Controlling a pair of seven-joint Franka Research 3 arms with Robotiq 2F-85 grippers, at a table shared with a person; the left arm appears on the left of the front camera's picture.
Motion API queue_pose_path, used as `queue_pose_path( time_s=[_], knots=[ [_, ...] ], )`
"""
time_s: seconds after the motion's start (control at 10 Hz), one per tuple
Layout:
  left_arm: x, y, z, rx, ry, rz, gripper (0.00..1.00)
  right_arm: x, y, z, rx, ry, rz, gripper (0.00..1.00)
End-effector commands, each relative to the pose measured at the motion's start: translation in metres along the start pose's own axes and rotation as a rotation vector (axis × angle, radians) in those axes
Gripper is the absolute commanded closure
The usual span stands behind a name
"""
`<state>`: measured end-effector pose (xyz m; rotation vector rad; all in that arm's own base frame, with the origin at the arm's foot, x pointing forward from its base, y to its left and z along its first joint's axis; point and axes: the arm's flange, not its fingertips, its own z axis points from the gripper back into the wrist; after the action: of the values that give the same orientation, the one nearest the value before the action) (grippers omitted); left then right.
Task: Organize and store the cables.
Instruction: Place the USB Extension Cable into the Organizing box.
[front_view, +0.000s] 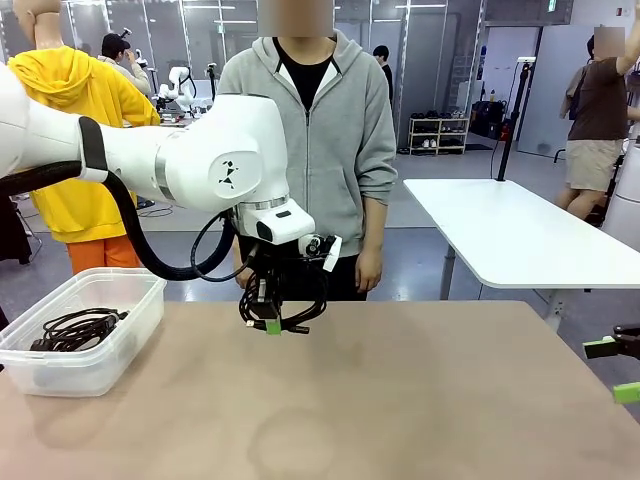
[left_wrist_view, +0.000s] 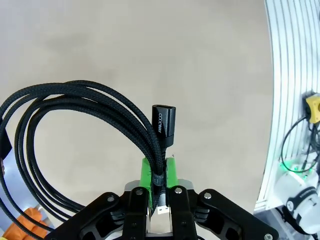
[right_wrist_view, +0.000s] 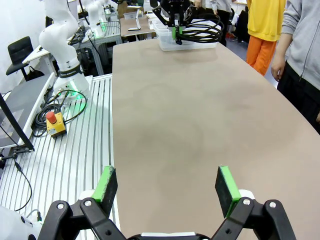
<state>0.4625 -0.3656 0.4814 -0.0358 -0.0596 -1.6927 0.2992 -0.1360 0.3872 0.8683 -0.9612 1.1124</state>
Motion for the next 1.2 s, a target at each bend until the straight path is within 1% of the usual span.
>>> queue_pose_path(
  time_s=[0.0, 0.2, 0.3, 0.4, 0.5, 0.7, 0.9, 1.1],
  knots=[
    [-0.001, 0.0, 0.001, 0.002, 0.004, 0.004, 0.96, -0.001, 0.0, 0.001, 0.004, -0.009, 0.009, 0.0],
    [-0.001, 0.0, 0.001, 0.002, 0.004, 0.004, 0.96, -0.001, 0.0, 0.001, 0.004, -0.009, 0.009, 0.0],
    [0.0, 0.0, -0.001, -0.002, 0.0, 0.001, 0.87, -0.001, 0.0, 0.001, 0.004, -0.009, 0.009, 0.0],
    [-0.006, 0.005, 0.012, -0.004, 0.016, -0.008, 0.87, -0.001, 0.0, 0.001, 0.004, -0.009, 0.009, 0.0],
    [-0.017, 0.004, 0.027, -0.009, 0.007, -0.057, 0.87, -0.001, 0.0, 0.001, 0.004, -0.009, 0.009, 0.0],
    [-0.056, -0.004, 0.058, 0.021, -0.028, -0.095, 0.87, -0.001, 0.0, 0.001, 0.004, -0.009, 0.009, 0.0],
    [-0.112, -0.011, 0.09, 0.071, -0.081, -0.073, 0.87, -0.001, 0.0, 0.001, 0.004, -0.009, 0.009, 0.0],
    [-0.171, -0.018, 0.104, 0.115, -0.092, -0.081, 0.87, -0.001, 0.0, 0.001, 0.004, -0.009, 0.009, 0.0]
  ],
)
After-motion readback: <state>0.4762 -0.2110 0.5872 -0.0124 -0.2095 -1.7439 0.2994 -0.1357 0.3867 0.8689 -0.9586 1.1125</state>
